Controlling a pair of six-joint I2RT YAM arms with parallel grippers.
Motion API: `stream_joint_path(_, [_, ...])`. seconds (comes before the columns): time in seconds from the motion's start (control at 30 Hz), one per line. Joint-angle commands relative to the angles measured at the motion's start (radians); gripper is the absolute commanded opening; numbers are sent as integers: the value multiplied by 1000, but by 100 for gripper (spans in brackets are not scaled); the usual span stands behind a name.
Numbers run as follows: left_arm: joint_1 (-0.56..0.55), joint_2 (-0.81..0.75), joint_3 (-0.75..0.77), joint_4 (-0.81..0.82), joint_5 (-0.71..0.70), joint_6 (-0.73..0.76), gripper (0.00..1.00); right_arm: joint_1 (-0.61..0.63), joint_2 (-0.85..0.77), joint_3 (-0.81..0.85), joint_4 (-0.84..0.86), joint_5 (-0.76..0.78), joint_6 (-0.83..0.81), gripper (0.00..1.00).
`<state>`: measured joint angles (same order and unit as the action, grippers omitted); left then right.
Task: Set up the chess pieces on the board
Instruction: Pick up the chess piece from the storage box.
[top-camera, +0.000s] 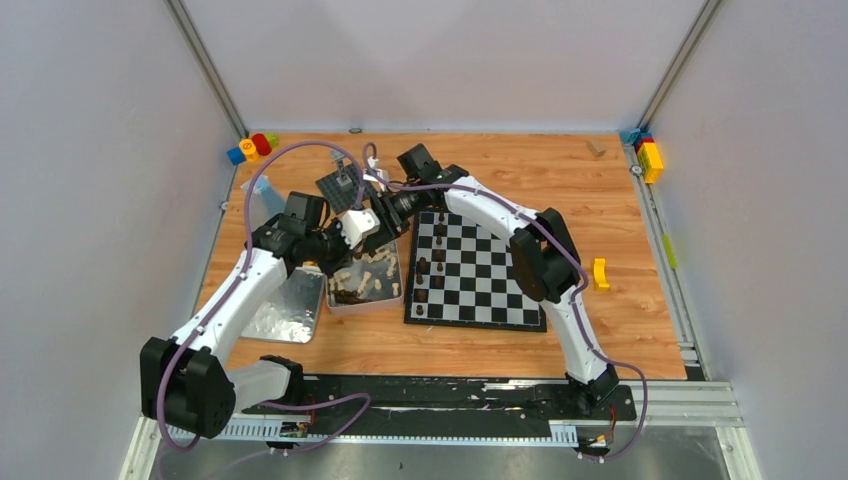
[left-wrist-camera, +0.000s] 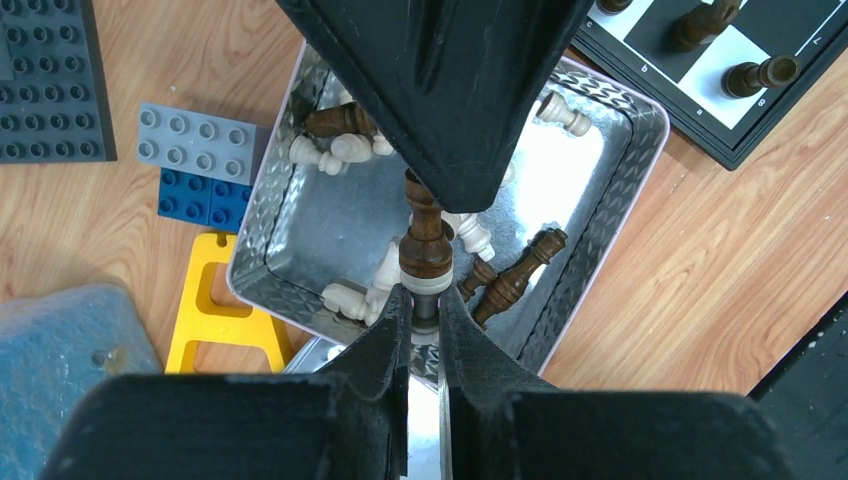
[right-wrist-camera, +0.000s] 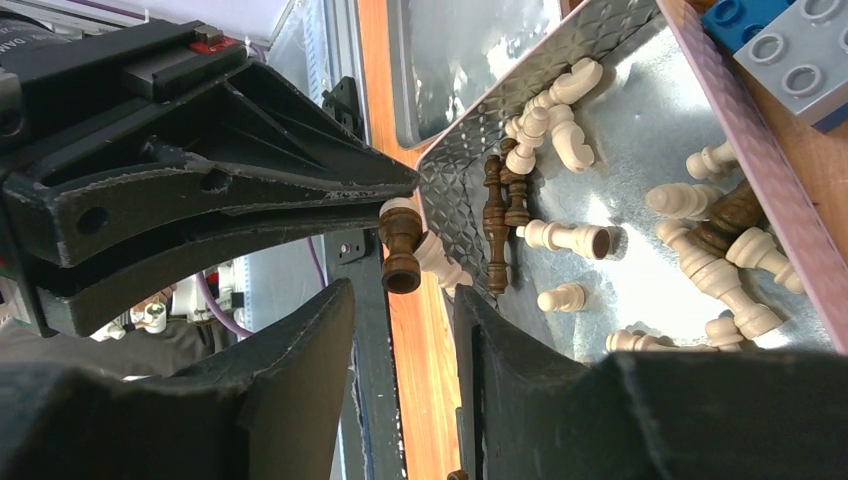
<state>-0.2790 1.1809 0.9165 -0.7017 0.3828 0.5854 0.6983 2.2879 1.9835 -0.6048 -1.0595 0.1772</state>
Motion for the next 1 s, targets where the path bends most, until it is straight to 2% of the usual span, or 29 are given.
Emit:
stream_joint_path(0.0, [3,-32,-2,-6,31,-16,0,12,13,49,43,-33,18,41])
stream_joint_path(0.77, [3,-26,-11,7,35,-22,0,41,37,55,52,-51,27,36])
stream_joint_path(0.83, [3,-24,-12,8,36,-24,0,41,38,58,51,-51,26,32])
stream_joint_path(0.97, [3,-21,-21,15,30,-20,0,40,33,63,53,-52,25,19])
